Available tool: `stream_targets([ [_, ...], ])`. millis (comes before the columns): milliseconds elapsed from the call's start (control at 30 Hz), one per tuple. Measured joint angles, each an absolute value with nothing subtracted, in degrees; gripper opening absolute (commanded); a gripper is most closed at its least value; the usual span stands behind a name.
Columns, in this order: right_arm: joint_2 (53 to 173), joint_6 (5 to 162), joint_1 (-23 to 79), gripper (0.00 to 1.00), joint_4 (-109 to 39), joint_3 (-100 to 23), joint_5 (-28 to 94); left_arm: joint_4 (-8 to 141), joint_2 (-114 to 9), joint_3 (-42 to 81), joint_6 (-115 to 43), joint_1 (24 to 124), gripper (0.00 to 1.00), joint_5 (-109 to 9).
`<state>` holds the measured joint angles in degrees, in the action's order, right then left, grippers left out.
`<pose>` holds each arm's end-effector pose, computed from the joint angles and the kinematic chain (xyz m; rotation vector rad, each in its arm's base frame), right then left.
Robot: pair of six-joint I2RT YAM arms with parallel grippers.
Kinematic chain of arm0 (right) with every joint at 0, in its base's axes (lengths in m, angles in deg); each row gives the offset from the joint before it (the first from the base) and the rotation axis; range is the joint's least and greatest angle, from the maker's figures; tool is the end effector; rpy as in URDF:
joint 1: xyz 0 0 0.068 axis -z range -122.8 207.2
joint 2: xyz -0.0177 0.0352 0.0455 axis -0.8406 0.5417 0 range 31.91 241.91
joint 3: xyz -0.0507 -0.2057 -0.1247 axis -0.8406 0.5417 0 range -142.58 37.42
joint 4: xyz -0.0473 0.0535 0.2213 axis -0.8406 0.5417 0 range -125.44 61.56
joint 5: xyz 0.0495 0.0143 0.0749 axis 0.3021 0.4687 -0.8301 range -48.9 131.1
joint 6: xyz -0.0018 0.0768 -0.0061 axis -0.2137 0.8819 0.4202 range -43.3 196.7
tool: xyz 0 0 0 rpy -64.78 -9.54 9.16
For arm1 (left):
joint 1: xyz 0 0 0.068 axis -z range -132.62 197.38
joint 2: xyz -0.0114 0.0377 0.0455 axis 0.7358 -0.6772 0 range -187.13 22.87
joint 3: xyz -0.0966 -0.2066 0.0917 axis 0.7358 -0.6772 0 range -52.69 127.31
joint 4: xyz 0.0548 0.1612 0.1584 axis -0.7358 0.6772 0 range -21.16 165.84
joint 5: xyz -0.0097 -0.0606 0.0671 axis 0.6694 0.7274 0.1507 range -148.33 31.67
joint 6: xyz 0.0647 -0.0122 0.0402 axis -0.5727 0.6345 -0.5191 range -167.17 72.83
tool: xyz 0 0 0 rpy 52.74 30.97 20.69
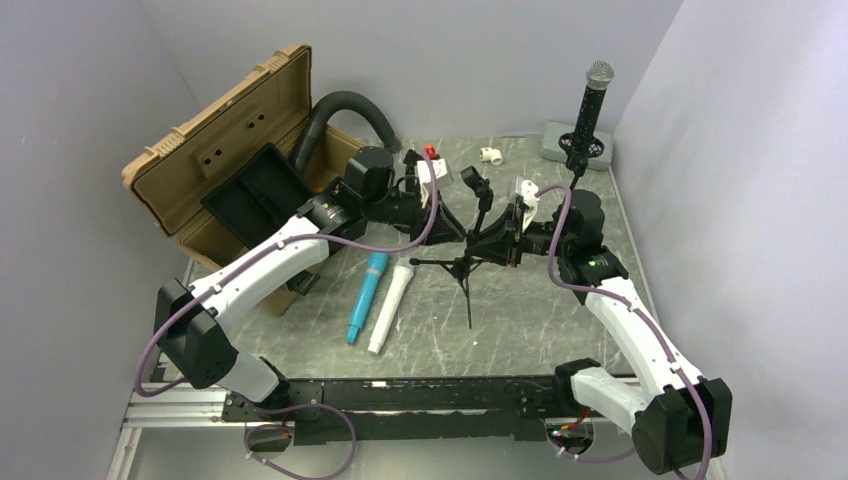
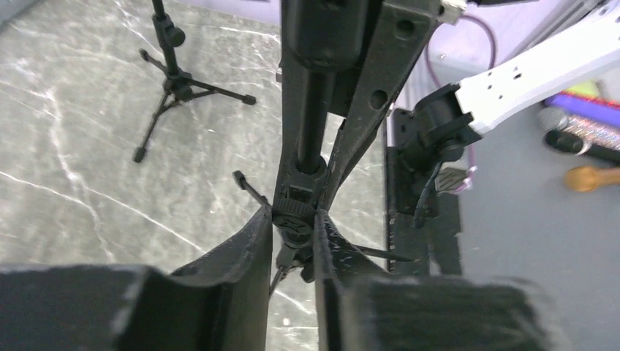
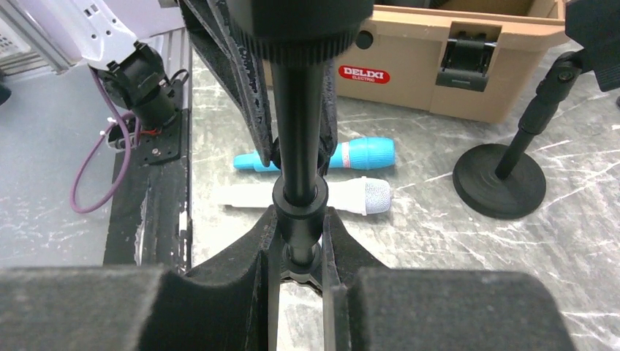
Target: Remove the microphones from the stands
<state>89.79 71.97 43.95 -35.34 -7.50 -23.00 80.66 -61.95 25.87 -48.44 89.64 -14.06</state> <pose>0.1971 0.1070 0.3007 -1.0416 1.4636 1.0992 0.2156 -0.2578 0.3472 1.2216 1.5519 -1.2029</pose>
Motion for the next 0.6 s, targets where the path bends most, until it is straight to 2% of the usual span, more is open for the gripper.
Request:
stream_targets([
  [133, 89.8, 70.8, 43.6, 0.0, -34.9, -7.5, -21.9, 80.1, -62.0, 25.3, -44.7, 88.3, 0.7, -11.0],
  [267, 89.9, 70.0, 43.7, 0.0, -34.6, -7.7, -20.2, 81.2, -61.5, 25.3, -45.1, 87.2, 0.87, -10.0],
  [367, 90.4, 69.5, 43.7, 0.0, -34.3, -8.2, -19.1, 82.2, -59.7, 24.3, -46.3, 85.6, 0.93, -10.3],
  [600, 93.8, 67.6, 43.5, 0.0, -34.5, -11.3, -14.6, 86.2, -52.4, 20.8, -52.4, 82.0, 0.97, -13.5],
])
